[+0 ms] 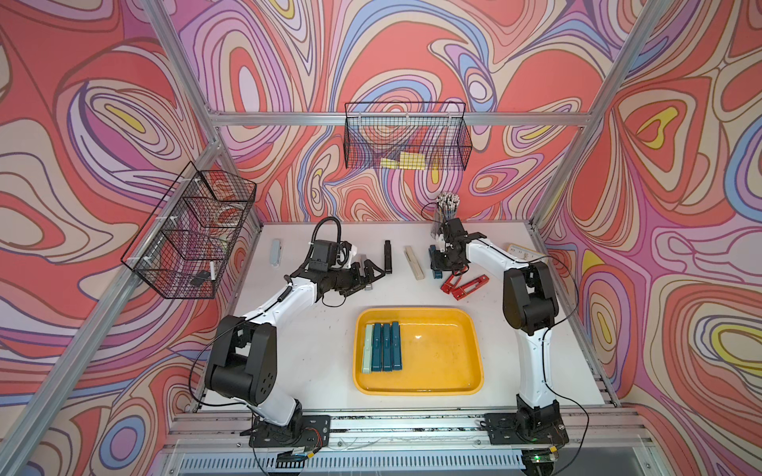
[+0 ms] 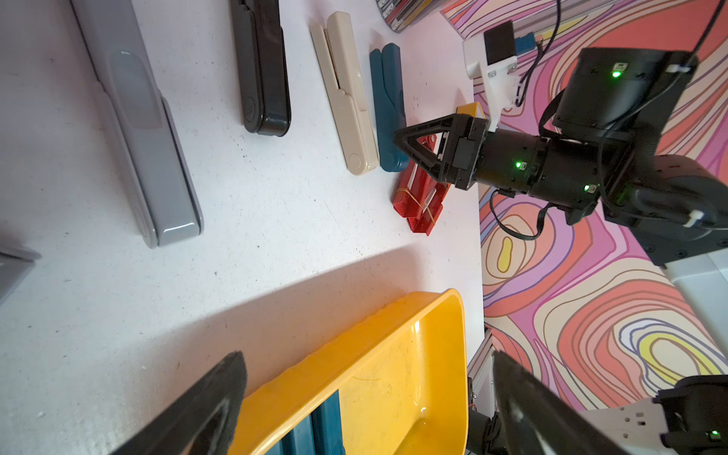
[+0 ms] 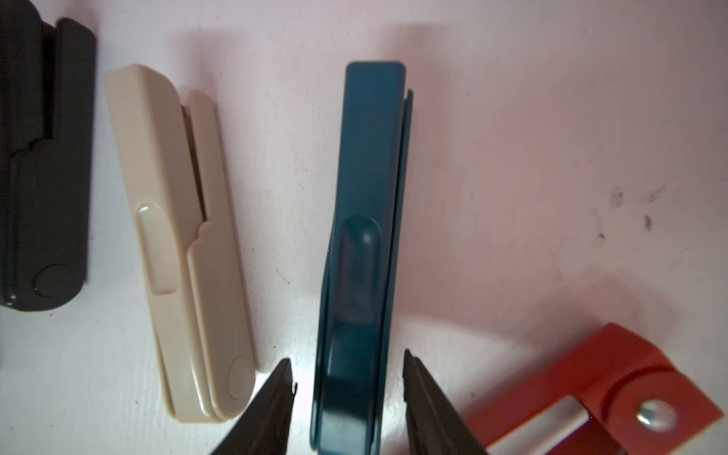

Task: Put the pruning pliers into the storage box
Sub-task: Pick up the pruning pliers from the center of the board.

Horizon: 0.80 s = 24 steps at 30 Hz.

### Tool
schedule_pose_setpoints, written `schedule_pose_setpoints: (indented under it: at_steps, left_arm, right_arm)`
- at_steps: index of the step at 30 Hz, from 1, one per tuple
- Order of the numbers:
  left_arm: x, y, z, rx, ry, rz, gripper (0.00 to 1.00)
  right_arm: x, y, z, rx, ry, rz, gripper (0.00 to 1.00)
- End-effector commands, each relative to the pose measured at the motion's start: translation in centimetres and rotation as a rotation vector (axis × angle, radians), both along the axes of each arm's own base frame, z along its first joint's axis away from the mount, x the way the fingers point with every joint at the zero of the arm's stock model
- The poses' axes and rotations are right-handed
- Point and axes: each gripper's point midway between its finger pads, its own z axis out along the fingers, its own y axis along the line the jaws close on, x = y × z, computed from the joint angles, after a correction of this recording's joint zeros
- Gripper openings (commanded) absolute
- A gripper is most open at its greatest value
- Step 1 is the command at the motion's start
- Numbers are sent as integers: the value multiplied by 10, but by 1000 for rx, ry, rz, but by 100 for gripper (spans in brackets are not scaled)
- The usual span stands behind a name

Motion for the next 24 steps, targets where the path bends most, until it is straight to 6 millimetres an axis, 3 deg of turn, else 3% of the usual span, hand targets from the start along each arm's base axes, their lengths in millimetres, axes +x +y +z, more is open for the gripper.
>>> schedule_pose_setpoints:
  at_steps: [1, 5, 13, 18, 24]
  left_arm:
    - [3, -4, -5, -9, -3, -6, 99]
    - [2, -4, -8, -13, 4, -5, 99]
    - [2, -5, -16, -28, 16, -2, 99]
    - [3, -8, -14, -46, 2, -9, 99]
    - [6, -11, -7, -60, -27, -24, 99]
  right_arm:
    - [1, -2, -9, -5, 23, 8, 47]
    - [0, -2, -12, -8, 32, 8, 45]
    - [-2, -1, -17, -4, 48, 7, 29]
    - [-2, -2, -13, -4, 44, 3, 23]
    - [-4, -4, 0, -8, 33, -8, 8]
